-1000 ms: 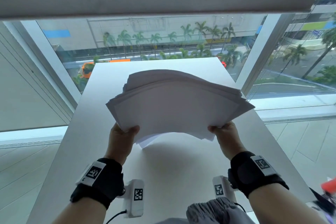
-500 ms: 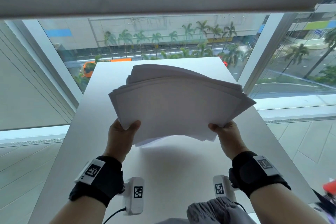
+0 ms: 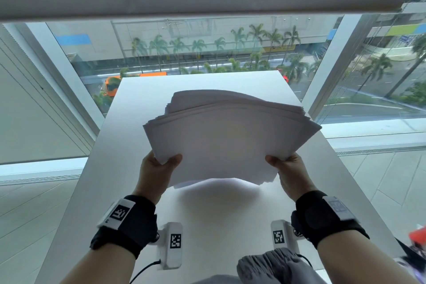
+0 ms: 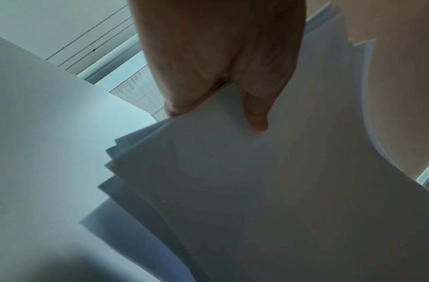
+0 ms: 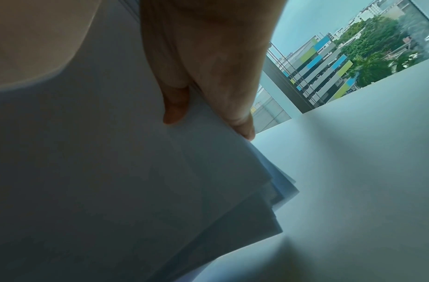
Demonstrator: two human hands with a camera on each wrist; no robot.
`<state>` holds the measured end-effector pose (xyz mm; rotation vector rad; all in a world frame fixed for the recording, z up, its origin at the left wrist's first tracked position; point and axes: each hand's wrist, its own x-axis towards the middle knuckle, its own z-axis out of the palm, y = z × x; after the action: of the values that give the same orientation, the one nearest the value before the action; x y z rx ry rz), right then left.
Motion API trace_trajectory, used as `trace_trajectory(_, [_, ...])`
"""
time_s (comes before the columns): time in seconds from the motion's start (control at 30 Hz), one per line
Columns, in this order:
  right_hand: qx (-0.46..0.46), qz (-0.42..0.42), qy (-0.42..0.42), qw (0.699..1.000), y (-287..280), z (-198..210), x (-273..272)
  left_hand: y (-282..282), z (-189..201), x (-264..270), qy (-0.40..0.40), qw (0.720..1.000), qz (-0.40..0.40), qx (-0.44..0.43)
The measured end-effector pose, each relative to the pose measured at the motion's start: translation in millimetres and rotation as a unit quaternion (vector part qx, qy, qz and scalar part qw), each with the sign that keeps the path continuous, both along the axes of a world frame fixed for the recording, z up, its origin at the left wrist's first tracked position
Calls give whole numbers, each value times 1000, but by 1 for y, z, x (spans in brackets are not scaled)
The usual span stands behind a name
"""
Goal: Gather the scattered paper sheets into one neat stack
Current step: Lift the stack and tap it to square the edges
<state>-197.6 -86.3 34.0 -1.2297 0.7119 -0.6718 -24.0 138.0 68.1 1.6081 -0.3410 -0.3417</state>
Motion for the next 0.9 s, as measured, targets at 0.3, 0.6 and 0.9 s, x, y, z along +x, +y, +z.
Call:
trace_trajectory(0.3, [-9,1,-46,999,-13,7,-1,-5,7,0,-20,999,-19,-24])
trace_trajectory(0.6, [17,32,-33,999,-15,-3,-11,-8,-8,-1,32,999,-25,-25])
trace_trajectory(0.9, [14,57,-84,995,-20,12,-7,-8,3,3,16,997,-47,-53])
